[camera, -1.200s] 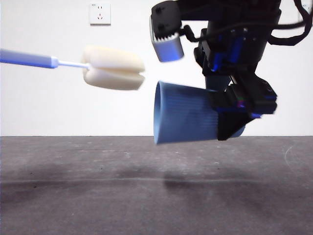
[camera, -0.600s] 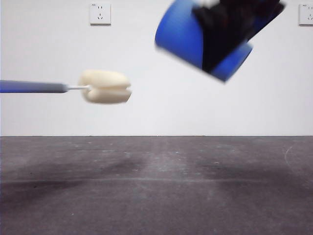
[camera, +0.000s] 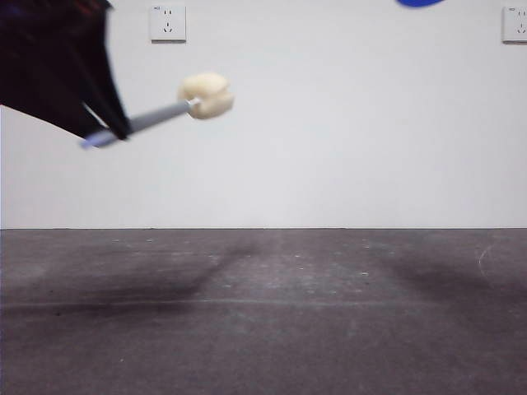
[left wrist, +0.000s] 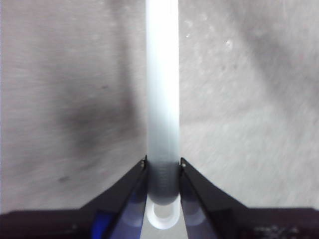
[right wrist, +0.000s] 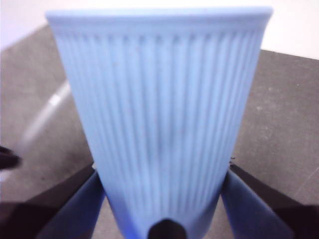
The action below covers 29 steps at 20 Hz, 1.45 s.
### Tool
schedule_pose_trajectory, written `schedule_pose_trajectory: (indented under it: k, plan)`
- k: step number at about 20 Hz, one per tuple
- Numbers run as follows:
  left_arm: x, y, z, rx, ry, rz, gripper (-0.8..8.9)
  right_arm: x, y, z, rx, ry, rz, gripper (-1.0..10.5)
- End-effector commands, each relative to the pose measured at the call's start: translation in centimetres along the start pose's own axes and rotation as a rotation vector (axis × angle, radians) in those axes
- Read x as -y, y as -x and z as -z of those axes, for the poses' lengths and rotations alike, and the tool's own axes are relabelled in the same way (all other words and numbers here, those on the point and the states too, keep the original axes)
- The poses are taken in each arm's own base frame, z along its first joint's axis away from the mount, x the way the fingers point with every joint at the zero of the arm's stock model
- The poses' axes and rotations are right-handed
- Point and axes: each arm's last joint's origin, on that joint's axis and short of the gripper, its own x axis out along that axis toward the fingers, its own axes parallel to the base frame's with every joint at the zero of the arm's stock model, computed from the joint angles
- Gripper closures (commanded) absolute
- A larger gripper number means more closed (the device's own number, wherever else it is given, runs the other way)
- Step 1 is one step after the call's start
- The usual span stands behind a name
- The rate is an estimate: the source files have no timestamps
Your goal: Pick up the cup brush,pick up the cup,insert the brush into the cup,clean the cup,put the cup brush back,put the cup back to the fixed position on the table
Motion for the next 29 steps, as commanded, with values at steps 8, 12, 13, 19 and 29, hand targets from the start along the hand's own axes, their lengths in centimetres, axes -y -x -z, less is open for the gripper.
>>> schedule_pose_trajectory:
  k: [8, 12, 13, 19, 29]
  plan:
    - [0.0, -7.2, 1.3, -0.137, 0.115, -0.13, 8.22, 0.8, 1.6, -0.4, 0.053, -0.07, -0.016, 9.6]
    - [-0.3, -9.6, 2.1, -0.18, 0.112, -0.182, 8.22, 0.8, 1.6, -0.4, 0.053, -0.069, -0.016, 9.6]
    - [-0.3, -10.1, 2.3, -0.183, 0.117, -0.185, 8.22, 0.8, 1.6, -0.4, 0.053, -0.068, -0.016, 9.6]
    - [-0.6, -11.2, 2.9, -0.198, 0.119, -0.247, 8.22, 0.8, 1.5, -0.1, 0.027, -0.047, -0.008, 9.6]
    - [-1.0, -12.6, 4.0, -0.272, 0.108, -0.273, 7.56, 0.8, 1.5, -0.1, 0.027, -0.038, -0.009, 9.6]
